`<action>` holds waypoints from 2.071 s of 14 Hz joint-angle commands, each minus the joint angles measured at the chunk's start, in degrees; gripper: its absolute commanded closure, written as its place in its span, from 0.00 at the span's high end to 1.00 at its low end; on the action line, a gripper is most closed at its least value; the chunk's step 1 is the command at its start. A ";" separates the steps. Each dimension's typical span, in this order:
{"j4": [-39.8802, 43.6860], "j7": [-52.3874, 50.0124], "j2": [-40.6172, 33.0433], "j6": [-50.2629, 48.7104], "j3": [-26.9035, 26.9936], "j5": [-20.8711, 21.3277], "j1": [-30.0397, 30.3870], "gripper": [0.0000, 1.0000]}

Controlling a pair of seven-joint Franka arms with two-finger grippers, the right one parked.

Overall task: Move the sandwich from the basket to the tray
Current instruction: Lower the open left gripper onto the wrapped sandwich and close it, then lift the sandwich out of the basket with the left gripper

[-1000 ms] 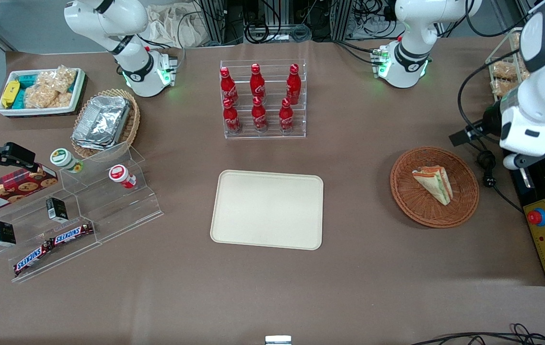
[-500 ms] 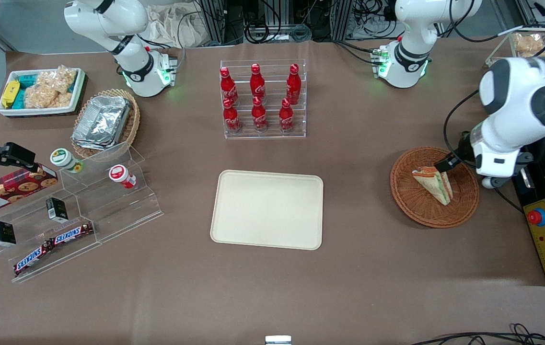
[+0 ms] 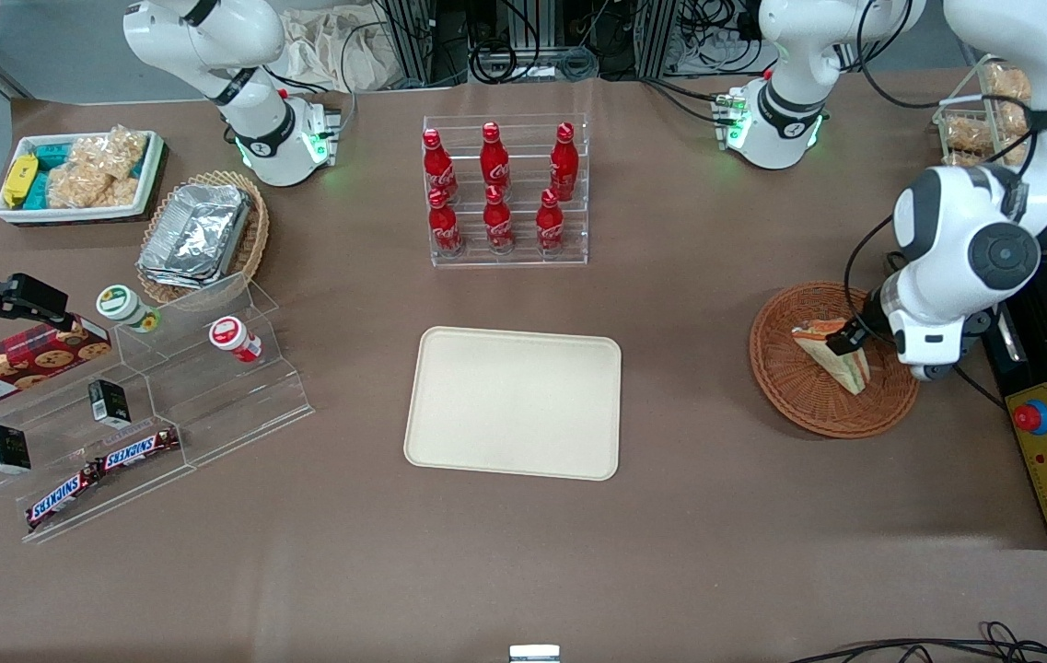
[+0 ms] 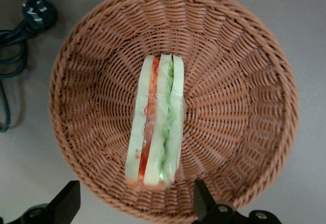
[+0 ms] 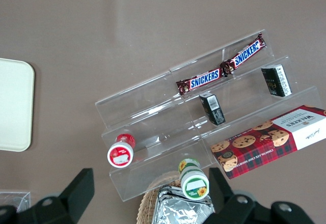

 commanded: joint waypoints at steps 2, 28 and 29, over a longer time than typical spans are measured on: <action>-1.53 -1.56 2.58 3.87 -0.08 1.16 0.07 1.00; 17.01 18.94 2.57 -9.53 -12.19 -11.23 -7.82 0.00; 17.10 16.92 4.41 -6.18 -13.25 -11.06 -9.49 0.00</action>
